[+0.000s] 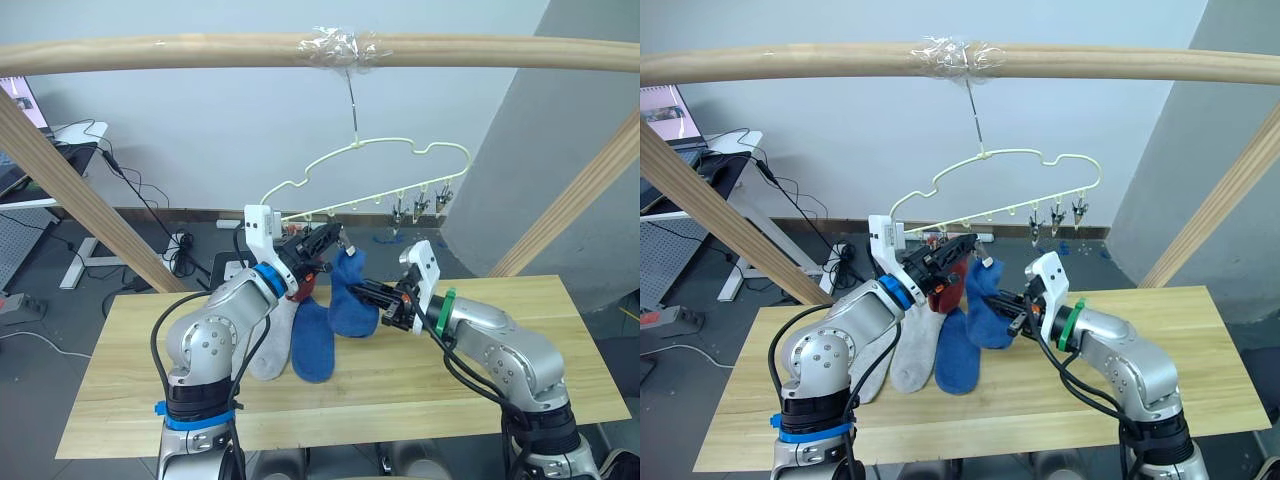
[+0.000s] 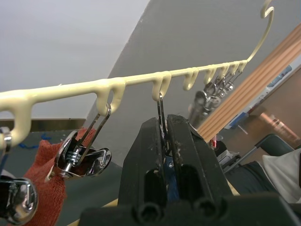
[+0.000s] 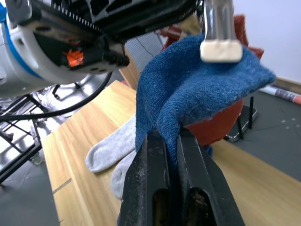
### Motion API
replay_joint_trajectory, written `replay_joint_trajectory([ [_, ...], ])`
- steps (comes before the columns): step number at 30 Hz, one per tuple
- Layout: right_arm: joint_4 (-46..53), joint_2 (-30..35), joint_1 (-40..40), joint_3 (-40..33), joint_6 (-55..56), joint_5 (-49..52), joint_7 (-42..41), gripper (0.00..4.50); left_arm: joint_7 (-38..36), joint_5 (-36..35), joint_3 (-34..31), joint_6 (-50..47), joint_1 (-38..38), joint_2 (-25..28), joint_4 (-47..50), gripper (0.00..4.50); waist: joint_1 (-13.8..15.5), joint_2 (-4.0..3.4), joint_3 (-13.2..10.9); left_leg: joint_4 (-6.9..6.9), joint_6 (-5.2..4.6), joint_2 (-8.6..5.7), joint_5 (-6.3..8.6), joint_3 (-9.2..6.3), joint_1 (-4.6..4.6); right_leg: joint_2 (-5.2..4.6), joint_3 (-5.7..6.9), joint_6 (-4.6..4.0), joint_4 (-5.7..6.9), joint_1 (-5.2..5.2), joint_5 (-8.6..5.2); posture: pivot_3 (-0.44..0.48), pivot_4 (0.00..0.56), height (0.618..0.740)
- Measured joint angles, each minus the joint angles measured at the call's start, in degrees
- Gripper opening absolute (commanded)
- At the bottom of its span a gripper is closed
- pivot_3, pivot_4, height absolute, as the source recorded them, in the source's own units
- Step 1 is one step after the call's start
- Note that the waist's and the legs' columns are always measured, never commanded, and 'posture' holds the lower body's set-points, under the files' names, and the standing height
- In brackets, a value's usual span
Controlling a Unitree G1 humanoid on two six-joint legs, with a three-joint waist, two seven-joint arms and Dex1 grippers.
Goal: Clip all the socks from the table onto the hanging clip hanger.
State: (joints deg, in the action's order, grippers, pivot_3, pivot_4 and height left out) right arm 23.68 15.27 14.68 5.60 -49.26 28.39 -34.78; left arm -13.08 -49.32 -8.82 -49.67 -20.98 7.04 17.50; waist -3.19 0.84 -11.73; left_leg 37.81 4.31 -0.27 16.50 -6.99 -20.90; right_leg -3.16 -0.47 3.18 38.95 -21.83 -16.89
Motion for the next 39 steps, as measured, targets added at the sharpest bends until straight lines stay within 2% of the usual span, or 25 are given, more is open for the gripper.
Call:
replay_joint_trajectory([
  [6, -1.6, -0.8, 0.1, 0.0, 0.2, 0.0, 1.2, 0.02, 0.1, 0.6, 0.4, 0.6, 0.0, 0.2, 0.0, 0.00, 0.0, 0.00, 0.0, -0.02, 0.00, 0.00, 0.00, 0.03, -0.01, 0.00, -0.04, 0.00, 0.00, -0.05, 0.00, -0.074, 0.168, 0.740],
  [21, -4.9, -2.8, 1.9, 1.2, 3.4, -0.2, 2.3, 0.00, 0.0, 0.6, 1.1, 1.2, 1.1, 1.7, 1.2, 4.32, 0.0, 0.01, 0.0, -0.12, -0.01, 0.01, 0.01, 0.20, -0.08, 0.01, -0.23, 0.01, 0.00, -0.25, 0.01, -0.062, 0.168, 0.740],
  [22, -5.2, -2.9, 1.9, 1.5, 3.8, -0.2, 2.3, 0.00, -0.1, 0.2, 1.0, 0.9, 1.7, 2.7, 2.1, 4.48, -0.1, 0.01, 0.0, -0.17, -0.01, 0.02, 0.01, 0.24, -0.08, 0.01, -0.27, 0.01, 0.01, -0.29, 0.01, -0.062, 0.168, 0.740],
  [25, -6.6, -2.9, 1.9, 2.4, 5.0, -0.7, 2.4, 0.00, 0.0, -1.5, -0.3, -0.3, 2.9, 4.5, 4.0, 4.48, -0.1, 0.01, 0.0, -0.22, -0.01, 0.02, 0.01, 0.30, -0.08, 0.01, -0.33, 0.01, 0.00, -0.35, 0.01, -0.056, 0.160, 0.740],
  [28, -8.8, -3.3, 2.1, 3.0, 7.0, -1.7, 2.4, 0.80, 0.1, -3.8, -1.1, -1.9, 4.7, 7.1, 7.4, 4.50, 0.0, 0.01, 0.0, -0.27, -0.01, 0.02, 0.00, 0.36, -0.07, 0.00, -0.39, 0.01, 0.01, -0.37, 0.01, -0.033, 0.141, 0.740],
  [33, -12.7, -4.3, 2.9, 3.9, 10.3, -2.9, 2.3, 2.55, 1.7, -9.0, -3.8, -4.6, 8.0, 10.0, 11.3, 4.50, 0.2, 0.02, 0.0, -0.31, 0.01, 0.04, -0.01, 0.38, -0.05, 0.00, -0.40, 0.01, 0.01, -0.39, 0.01, -0.024, 0.133, 0.740],
  [38, -13.9, -2.6, 2.2, 4.8, 12.8, -4.7, 1.5, 4.31, 2.5, -8.7, -3.9, -4.9, 10.3, 13.6, 11.8, 4.50, 0.5, 0.04, 0.0, -0.31, 0.03, 0.03, -0.02, 0.41, -0.05, 0.00, -0.42, 0.01, 0.01, -0.40, 0.01, -0.020, 0.116, 0.740],
  [39, -13.9, -2.1, 1.9, 4.7, 13.1, -4.8, 1.2, 4.47, 2.6, -8.2, -3.8, -4.9, 10.5, 13.9, 11.9, 4.50, 0.6, 0.05, 0.0, -0.31, 0.05, 0.03, -0.03, 0.42, -0.05, 0.00, -0.42, 0.01, 0.00, -0.40, 0.01, -0.023, 0.111, 0.740],
])
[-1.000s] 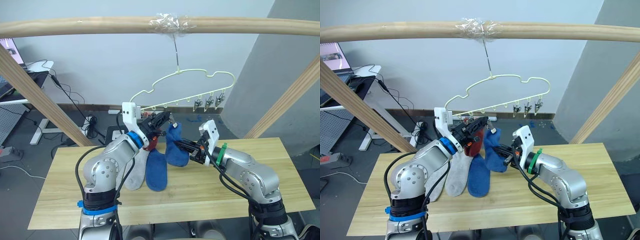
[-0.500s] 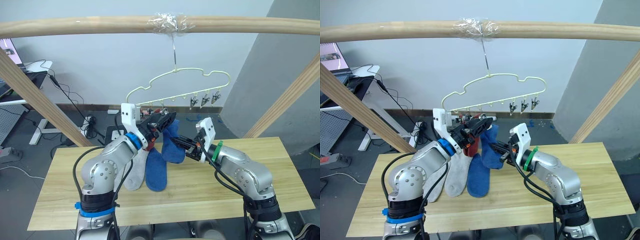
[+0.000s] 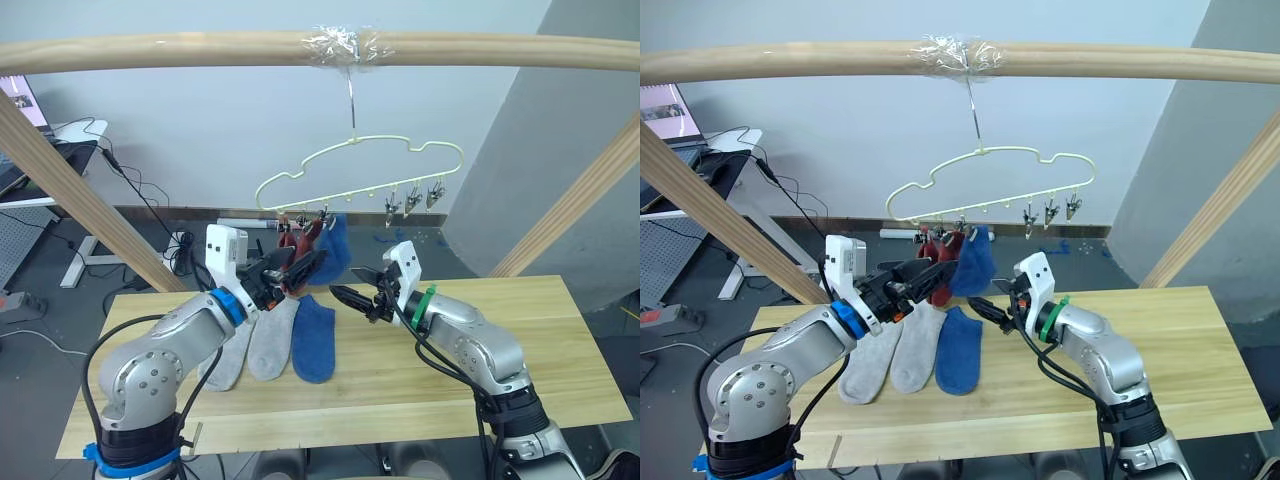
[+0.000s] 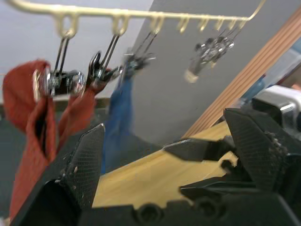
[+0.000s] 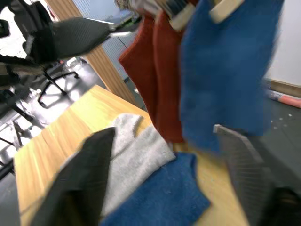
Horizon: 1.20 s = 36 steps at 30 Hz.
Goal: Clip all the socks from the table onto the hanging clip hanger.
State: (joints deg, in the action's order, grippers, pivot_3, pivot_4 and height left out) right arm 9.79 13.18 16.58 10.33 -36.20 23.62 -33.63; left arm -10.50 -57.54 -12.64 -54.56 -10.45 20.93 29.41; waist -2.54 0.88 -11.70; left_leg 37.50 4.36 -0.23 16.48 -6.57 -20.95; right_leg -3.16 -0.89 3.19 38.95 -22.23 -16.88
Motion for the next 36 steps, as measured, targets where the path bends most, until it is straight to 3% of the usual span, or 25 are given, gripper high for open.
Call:
replay_joint_trajectory([
  [8, 2.8, 8.3, -7.6, -2.6, 4.8, -5.7, 1.7, 4.47, -1.8, 15.0, 9.1, 8.7, 3.4, 3.6, 3.9, 4.50, 0.8, 0.11, 0.2, -0.02, 0.14, 0.01, -0.07, 0.12, 0.00, -0.01, -0.08, 0.01, -0.02, -0.02, 0.01, -0.036, 0.095, 0.740],
  [15, 10.5, 9.0, -14.3, -4.9, 7.0, -9.0, 6.5, 4.47, -10.4, 18.0, 11.6, 13.2, 3.4, 6.2, 3.9, 4.50, 0.7, 0.11, 1.3, -0.04, 0.05, 0.03, -0.02, 0.16, 0.02, 0.01, -0.09, 0.02, -0.01, -0.01, 0.01, -0.047, 0.087, 0.740],
  [21, 13.6, 8.8, -16.9, -7.4, 8.3, -9.5, 8.6, 4.47, -13.2, 23.5, 16.2, 17.6, 3.0, 5.8, 3.3, 4.50, 0.5, 0.09, 2.0, 0.03, -0.05, 0.05, 0.02, 0.23, 0.08, 0.04, -0.17, 0.11, -0.01, 0.03, 0.07, -0.069, 0.079, 0.740],
  [27, 17.3, 7.8, -15.1, -6.6, 8.4, -9.0, 8.7, 4.47, -19.1, 24.3, 13.9, 22.0, 8.1, 8.4, 1.6, 4.50, -0.1, 0.01, 2.8, 0.02, -0.07, 0.11, 0.02, 0.22, 0.12, 0.10, -0.16, 0.07, 0.01, 0.04, 0.09, -0.040, 0.077, 0.740],
  [31, 16.9, 6.0, -14.5, -5.8, 9.8, -9.5, 9.2, 3.60, -25.8, 22.0, 9.4, 23.3, 12.7, 12.3, 1.1, 4.50, 0.0, 0.02, 2.8, 0.03, -0.08, 0.10, 0.02, 0.24, 0.12, 0.09, -0.17, 0.07, 0.01, 0.05, 0.10, -0.031, 0.076, 0.740],
  [36, 16.2, 3.1, -10.0, -5.3, 11.1, -12.2, 12.7, 3.60, -30.4, 20.1, 6.4, 25.1, 15.0, 13.6, 1.0, 4.50, 0.4, 0.02, 2.8, 0.03, -0.10, 0.13, 0.00, 0.22, 0.12, 0.09, -0.12, 0.01, 0.03, 0.05, 0.14, -0.021, 0.078, 0.740],
])
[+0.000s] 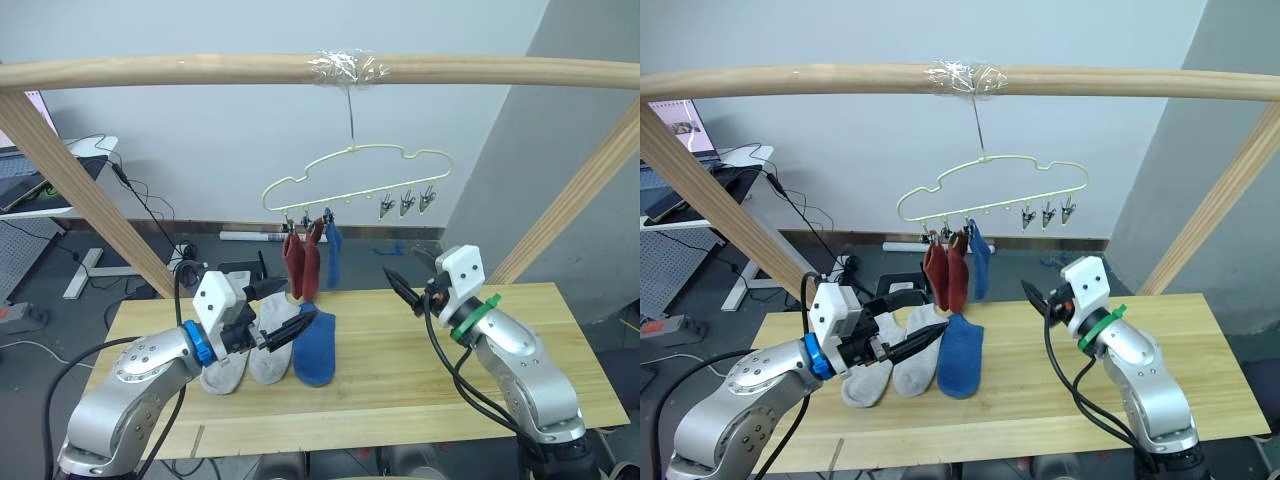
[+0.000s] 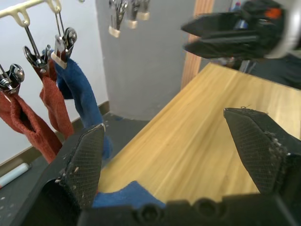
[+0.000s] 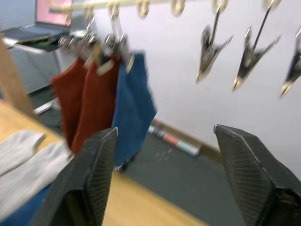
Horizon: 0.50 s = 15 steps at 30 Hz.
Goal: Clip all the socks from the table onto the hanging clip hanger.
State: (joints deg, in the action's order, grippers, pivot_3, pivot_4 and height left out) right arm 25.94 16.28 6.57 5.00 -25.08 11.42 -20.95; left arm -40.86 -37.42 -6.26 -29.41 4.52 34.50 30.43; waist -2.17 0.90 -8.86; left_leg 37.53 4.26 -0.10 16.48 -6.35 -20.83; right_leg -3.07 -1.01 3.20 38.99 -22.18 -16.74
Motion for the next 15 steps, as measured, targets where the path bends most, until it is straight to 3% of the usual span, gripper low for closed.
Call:
replay_joint_trajectory([
  [3, 0.0, -2.1, 1.8, 0.4, 0.1, -0.1, 1.4, 2.98, 0.4, -0.5, -0.9, 0.1, -0.2, -0.7, 0.1, 4.50, 0.2, -0.02, 0.1, 0.00, -0.01, 0.01, 0.00, 0.00, 0.00, 0.00, 0.00, -0.01, 0.00, 0.00, 0.01, -0.017, 0.084, 0.740],
  [5, 0.0, -3.4, 2.8, 0.7, 0.0, -0.2, 2.4, 2.34, 1.5, -0.8, -1.0, 0.0, -0.2, -1.5, 0.7, 4.50, 0.3, -0.01, 0.1, 0.00, -0.01, 0.00, 0.00, 0.01, -0.01, 0.00, -0.02, -0.01, 0.00, 0.00, 0.01, -0.015, 0.086, 0.740],
  [15, -5.3, -8.0, 9.4, 0.7, -1.1, -1.9, 7.5, 2.34, 3.8, -0.8, -0.8, 0.4, -0.9, -3.8, 3.3, 4.50, 0.3, -0.02, 0.1, 0.00, -0.02, 0.01, -0.01, 0.01, 0.02, 0.02, -0.02, -0.05, 0.03, 0.00, 0.04, -0.002, 0.095, 0.740],
])
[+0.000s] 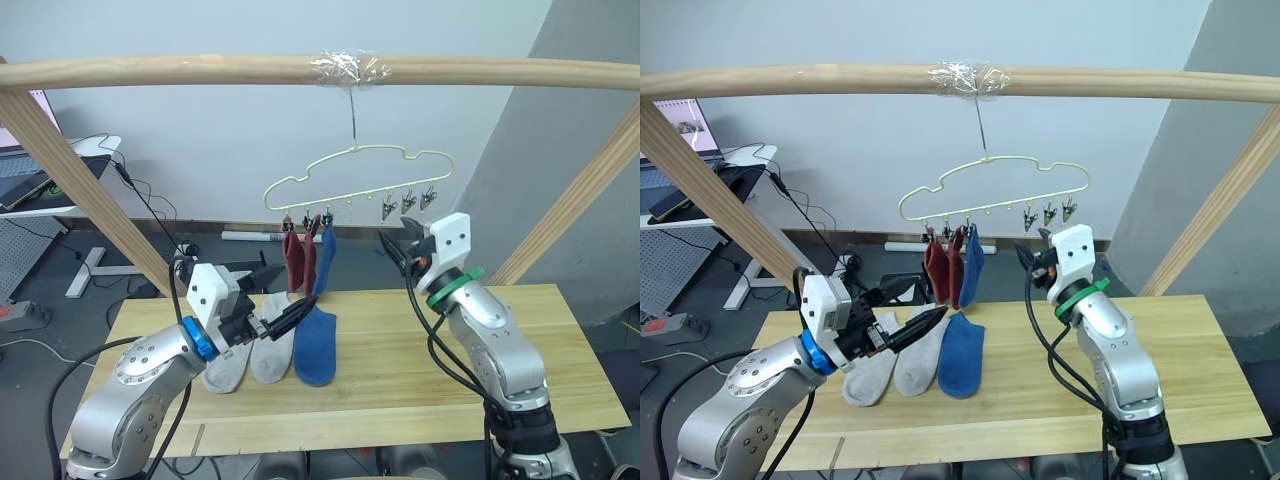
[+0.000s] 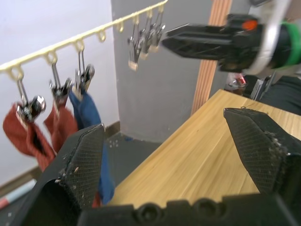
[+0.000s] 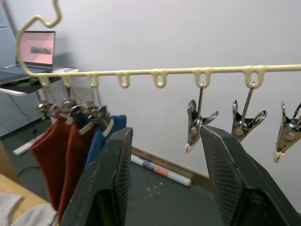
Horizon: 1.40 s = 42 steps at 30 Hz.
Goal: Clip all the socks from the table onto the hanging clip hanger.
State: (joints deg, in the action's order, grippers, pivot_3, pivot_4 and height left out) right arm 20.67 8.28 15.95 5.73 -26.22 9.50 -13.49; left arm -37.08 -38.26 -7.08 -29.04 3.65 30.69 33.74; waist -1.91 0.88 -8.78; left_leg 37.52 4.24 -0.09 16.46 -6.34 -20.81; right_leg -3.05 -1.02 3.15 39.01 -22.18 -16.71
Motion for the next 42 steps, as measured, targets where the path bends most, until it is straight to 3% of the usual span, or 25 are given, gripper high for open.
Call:
replay_joint_trajectory([
  [12, -7.9, -5.2, 7.3, -2.3, -2.3, 0.2, 4.8, 2.34, 1.6, -0.7, -0.4, 1.6, -1.0, -0.7, 0.2, 4.50, 0.1, -0.02, 0.0, -0.01, -0.01, 0.00, 0.00, -0.02, -0.01, 0.01, 0.01, -0.01, 0.00, -0.01, 0.01, 0.018, 0.110, 0.740],
  [30, -8.0, -5.9, 5.8, -2.4, -5.7, 0.8, 5.1, 2.34, 2.6, -1.0, -0.7, 1.5, -1.8, -0.6, 0.3, 4.50, 0.0, -0.14, -0.1, -0.07, -0.02, -0.01, 0.01, -0.04, 0.00, 0.01, 0.02, -0.01, 0.00, -0.03, 0.00, 0.017, 0.135, 0.740],
  [42, -13.2, -6.7, 10.2, -4.4, -4.7, 0.7, 6.1, 2.34, 2.7, -1.5, -0.6, 0.9, -1.3, -0.6, 1.6, 4.50, 0.0, -0.21, -0.2, -0.36, -0.04, 0.00, -0.01, -0.02, 0.05, 0.00, 0.02, -0.01, -0.07, -0.07, 0.00, 0.024, 0.141, 0.740],
])
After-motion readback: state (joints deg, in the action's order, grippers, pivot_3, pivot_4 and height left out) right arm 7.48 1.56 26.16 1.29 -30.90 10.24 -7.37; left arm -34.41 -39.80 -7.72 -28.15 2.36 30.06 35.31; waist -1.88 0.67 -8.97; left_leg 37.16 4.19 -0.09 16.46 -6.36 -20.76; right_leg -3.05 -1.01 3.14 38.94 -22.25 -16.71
